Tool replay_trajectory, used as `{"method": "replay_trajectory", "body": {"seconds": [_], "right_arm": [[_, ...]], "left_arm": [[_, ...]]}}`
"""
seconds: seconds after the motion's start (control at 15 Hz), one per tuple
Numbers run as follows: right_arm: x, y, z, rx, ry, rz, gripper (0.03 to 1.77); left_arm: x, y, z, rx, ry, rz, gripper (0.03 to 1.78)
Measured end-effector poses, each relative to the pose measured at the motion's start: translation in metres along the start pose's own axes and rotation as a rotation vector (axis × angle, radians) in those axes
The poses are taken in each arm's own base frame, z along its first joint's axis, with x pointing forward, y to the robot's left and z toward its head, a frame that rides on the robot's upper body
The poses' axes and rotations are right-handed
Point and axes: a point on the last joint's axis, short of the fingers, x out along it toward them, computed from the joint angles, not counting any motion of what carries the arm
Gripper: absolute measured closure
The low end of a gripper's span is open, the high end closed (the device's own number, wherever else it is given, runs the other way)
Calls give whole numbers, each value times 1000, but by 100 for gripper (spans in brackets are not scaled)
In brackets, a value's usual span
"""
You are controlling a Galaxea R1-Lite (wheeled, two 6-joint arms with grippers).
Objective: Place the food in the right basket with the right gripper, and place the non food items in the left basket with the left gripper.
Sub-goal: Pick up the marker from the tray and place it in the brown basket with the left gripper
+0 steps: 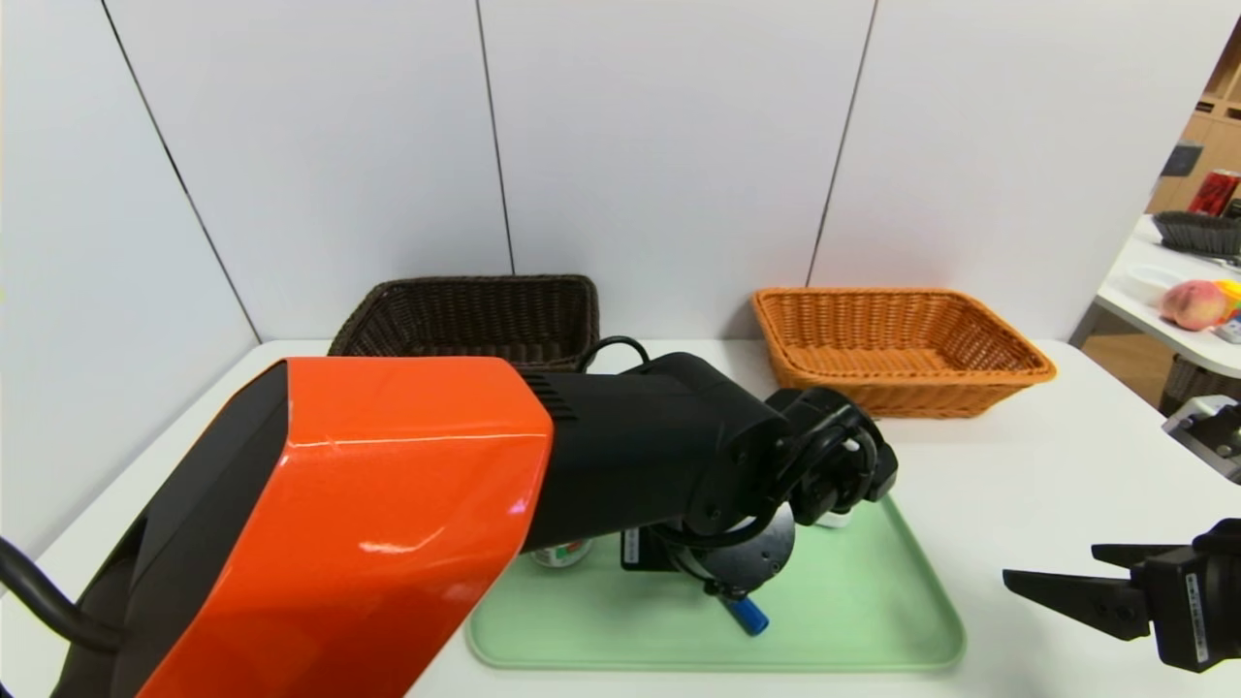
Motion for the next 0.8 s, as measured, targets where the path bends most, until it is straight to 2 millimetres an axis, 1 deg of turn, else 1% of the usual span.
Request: {"method": "replay_trajectory", "body": {"seconds": [0.13, 0.2, 0.27, 0.6, 0.67, 0.8], "right_arm": [[-1, 0, 0, 0, -3, 0, 9], [-1, 0, 0, -1, -4, 0, 9], [-1, 0, 0, -1, -6, 0, 9], [-2, 1, 0, -2, -11, -1, 9], [-2, 0, 0, -2, -11, -2, 9], [-2, 0, 0, -1, -11, -3, 9]], "left_arm": [[2, 0, -1, 1, 0, 3, 103], [2, -1, -1, 2, 1, 4, 129], [3, -1, -1, 3, 2, 4, 163], [0, 0, 0, 0, 1, 2, 163], [-3, 2, 2, -3, -3, -3, 163], [-13, 9, 14, -26, -24, -18, 163]]}}
